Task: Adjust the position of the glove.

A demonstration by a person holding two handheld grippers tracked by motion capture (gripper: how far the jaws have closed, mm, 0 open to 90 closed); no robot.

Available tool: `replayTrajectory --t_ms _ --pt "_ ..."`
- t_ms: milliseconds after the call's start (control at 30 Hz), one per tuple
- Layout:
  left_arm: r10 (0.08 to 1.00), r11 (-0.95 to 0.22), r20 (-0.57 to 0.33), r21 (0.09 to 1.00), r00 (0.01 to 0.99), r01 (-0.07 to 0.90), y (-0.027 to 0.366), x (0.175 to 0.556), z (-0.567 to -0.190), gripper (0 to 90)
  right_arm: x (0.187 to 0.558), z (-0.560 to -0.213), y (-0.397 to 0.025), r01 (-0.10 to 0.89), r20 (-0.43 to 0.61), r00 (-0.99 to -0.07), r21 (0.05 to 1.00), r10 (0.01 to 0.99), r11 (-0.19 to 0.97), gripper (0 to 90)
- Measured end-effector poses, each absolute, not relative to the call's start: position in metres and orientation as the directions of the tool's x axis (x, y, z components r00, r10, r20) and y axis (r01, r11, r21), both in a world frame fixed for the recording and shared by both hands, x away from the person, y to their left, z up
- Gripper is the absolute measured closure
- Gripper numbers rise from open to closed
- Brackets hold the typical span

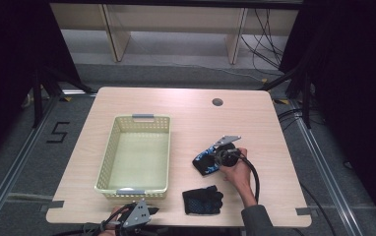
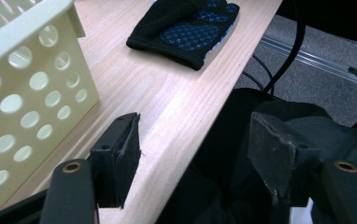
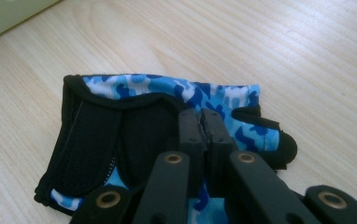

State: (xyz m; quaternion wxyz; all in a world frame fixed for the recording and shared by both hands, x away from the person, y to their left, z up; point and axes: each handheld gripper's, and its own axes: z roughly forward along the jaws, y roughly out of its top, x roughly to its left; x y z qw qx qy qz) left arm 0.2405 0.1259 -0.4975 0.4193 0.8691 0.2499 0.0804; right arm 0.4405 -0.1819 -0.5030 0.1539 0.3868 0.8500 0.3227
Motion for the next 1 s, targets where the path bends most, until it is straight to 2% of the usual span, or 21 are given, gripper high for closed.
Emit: replayTrajectory --t_ms 133,167,200,267,300,333,400,467,533,600,667,933,1000 --pt "0.501 -0.51 -0.079 0.778 0.862 0.368 0.125 0.239 -0.498 33.8 0.439 -0.498 -0.184 0.574 0.01 -0.64 0.671 0.768 0.47 89.7" --pt "0.506 -0.511 -0.078 0.776 0.859 0.371 0.125 0.239 -0.498 33.9 0.436 -0.493 -0.183 0.55 0.013 -0.631 0.713 0.776 0.435 89.7" --pt "0.506 -0.511 -0.078 0.776 0.859 0.371 0.125 0.239 -0.498 34.0 0.436 -0.493 -0.183 0.55 0.013 -0.631 0.713 0.776 0.435 89.7" --pt "0.496 -0.54 -0.049 0.764 0.867 0.352 0.128 0.241 -0.497 34.0 0.428 -0.481 -0.184 0.545 0.02 -0.637 0.718 0.77 0.433 89.7" --pt "0.503 -0.526 -0.061 0.77 0.862 0.361 0.127 0.24 -0.497 34.0 0.423 -0.475 -0.185 0.547 0.022 -0.632 0.721 0.775 0.425 89.8" --pt "0.494 -0.541 -0.05 0.764 0.868 0.352 0.128 0.241 -0.497 34.1 0.413 -0.466 -0.186 0.504 0.005 -0.648 0.753 0.762 0.424 89.8" --pt "0.504 -0.519 -0.062 0.775 0.862 0.359 0.126 0.24 -0.497 34.1 0.407 -0.461 -0.186 0.489 0.005 -0.656 0.764 0.755 0.42 89.7" --pt "0.488 -0.524 -0.051 0.782 0.871 0.339 0.126 0.24 -0.497 34.4 0.385 -0.445 -0.186 0.489 0.032 -0.648 0.784 0.761 0.383 89.8" --pt "0.509 -0.499 -0.077 0.785 0.857 0.367 0.125 0.238 -0.497 34.4 0.378 -0.441 -0.186 0.478 0.038 -0.649 0.797 0.76 0.369 89.8" --pt "0.506 -0.517 -0.057 0.779 0.861 0.355 0.126 0.24 -0.496 34.7 0.363 -0.435 -0.185 0.465 0.046 -0.653 0.812 0.756 0.352 89.8" --pt "0.512 -0.497 -0.078 0.786 0.855 0.369 0.125 0.238 -0.496 34.9 0.349 -0.432 -0.185 0.453 0.064 -0.657 0.829 0.751 0.326 89.8" --pt "0.516 -0.501 -0.07 0.784 0.854 0.367 0.123 0.239 -0.495 35.5 0.305 -0.436 -0.182 0.466 0.129 -0.67 0.84 0.731 0.278 89.8" --pt "0.509 -0.502 -0.066 0.787 0.858 0.359 0.121 0.238 -0.495 35.5 0.295 -0.439 -0.182 0.51 0.178 -0.648 0.823 0.74 0.249 89.8"
